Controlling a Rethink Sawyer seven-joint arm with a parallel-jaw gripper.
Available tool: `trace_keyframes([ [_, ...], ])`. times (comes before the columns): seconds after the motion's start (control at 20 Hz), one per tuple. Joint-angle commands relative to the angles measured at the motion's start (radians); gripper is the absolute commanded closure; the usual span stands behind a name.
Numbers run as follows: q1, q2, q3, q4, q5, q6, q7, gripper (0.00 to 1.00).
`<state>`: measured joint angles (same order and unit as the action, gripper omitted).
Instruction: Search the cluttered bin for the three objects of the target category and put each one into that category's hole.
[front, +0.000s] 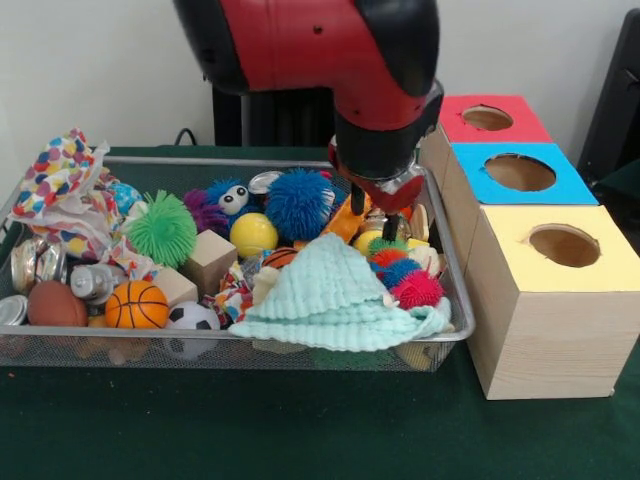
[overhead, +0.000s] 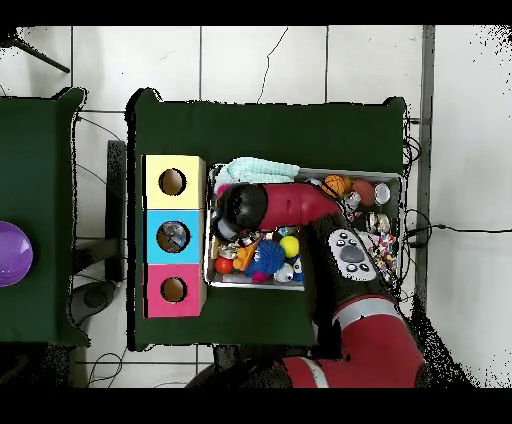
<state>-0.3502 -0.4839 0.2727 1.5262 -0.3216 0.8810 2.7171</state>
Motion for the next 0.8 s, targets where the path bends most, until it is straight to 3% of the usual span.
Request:
trace_keyframes([
  [0.05,0.027,-0.042,-0.053,-0.044,-0.082,-0.080,-0.020,0.00],
  [0.3,0.016,-0.119,-0.057,0.012,-0.080,-0.056,-0.044,0.00],
  [0.45,-0.027,-0.146,-0.049,0.023,-0.074,-0.030,-0.089,0.00],
  [0.8,-0.072,-0.112,-0.024,-0.080,-0.081,0.095,-0.174,0.00],
])
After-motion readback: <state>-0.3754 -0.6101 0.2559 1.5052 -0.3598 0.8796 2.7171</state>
